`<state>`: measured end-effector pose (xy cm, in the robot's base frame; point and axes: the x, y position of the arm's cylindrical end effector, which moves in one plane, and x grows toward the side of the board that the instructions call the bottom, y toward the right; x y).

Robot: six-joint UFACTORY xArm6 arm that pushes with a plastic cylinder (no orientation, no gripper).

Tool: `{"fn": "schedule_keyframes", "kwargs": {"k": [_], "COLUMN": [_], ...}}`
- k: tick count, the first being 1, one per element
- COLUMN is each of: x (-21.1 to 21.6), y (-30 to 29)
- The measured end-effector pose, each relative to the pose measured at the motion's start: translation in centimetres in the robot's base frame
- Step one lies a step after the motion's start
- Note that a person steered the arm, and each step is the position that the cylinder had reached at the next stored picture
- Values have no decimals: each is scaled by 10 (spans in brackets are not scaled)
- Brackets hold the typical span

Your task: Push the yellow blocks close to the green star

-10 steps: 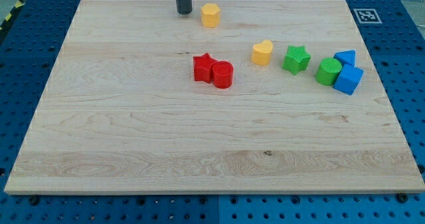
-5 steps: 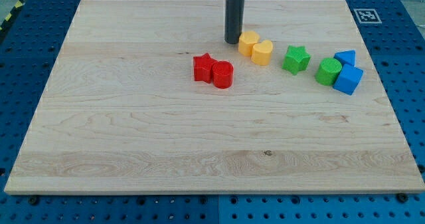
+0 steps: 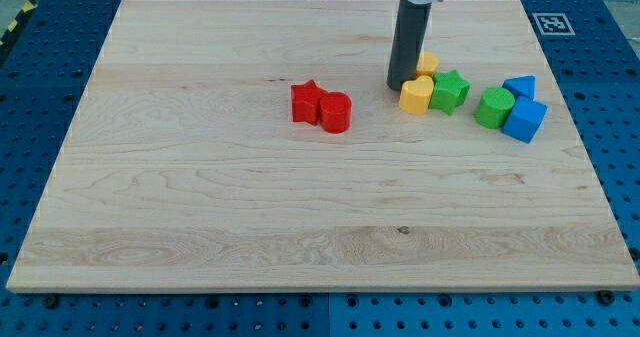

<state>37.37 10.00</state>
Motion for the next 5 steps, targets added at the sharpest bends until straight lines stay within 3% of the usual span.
{"fn": "schedule_keyframes", "kwargs": {"k": [4, 5], "x": [18, 18], "y": [37, 9]}}
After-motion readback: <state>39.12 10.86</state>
